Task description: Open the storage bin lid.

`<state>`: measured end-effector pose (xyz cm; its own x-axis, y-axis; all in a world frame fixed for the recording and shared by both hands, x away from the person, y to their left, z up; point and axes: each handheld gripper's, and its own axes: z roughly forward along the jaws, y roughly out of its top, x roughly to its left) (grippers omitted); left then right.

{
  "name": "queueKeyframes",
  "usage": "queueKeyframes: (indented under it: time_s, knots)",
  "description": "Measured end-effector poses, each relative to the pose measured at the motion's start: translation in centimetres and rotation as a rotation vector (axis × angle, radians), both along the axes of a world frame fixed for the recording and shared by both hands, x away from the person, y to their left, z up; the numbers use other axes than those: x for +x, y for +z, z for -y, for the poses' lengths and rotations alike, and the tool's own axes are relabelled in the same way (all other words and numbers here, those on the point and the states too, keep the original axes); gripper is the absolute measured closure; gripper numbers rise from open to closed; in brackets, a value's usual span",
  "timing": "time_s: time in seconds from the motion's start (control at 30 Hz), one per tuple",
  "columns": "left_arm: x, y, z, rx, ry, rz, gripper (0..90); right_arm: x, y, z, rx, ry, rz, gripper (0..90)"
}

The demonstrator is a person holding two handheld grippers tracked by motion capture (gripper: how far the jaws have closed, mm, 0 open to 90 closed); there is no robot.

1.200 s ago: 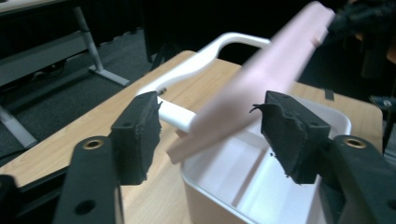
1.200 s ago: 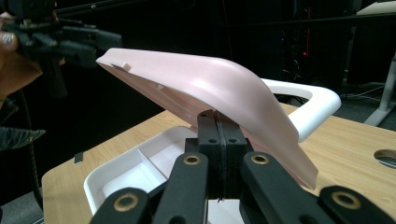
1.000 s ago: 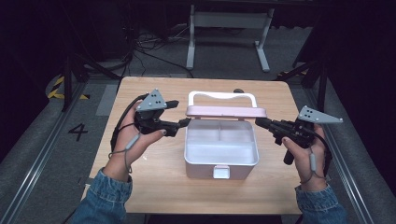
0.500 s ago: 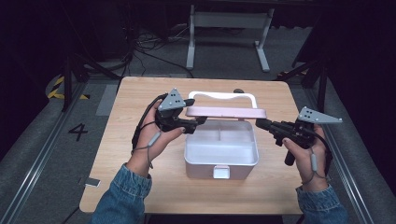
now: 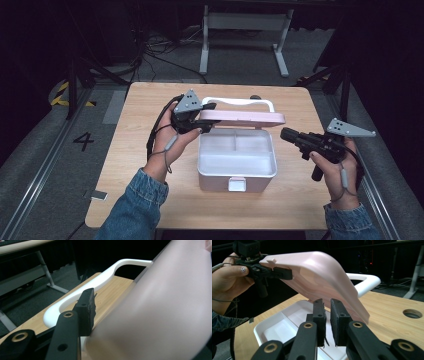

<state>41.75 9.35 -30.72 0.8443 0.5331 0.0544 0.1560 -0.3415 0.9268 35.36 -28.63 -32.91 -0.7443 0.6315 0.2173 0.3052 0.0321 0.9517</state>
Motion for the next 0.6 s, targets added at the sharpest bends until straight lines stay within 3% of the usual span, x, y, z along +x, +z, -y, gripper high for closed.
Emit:
queueKeyframes:
  time_s: [0.1, 0.33, 0.6]
  knots:
    - [0.4, 0.3, 0.0, 0.018, -0.011, 0.003, 57.3, -0.5, 0.0, 0.7, -0.009, -0.021, 0.005, 80.9]
    - [1.5, 0.8, 0.4, -0.004, -0.046, -0.018, 58.8, -1.6, -0.1, 2.8, -0.025, -0.088, 0.004, 77.9]
    - [3.2, 1.2, 0.8, 0.004, -0.013, 0.001, 58.7, -2.2, -0.3, 4.5, -0.025, -0.142, 0.001, 77.8]
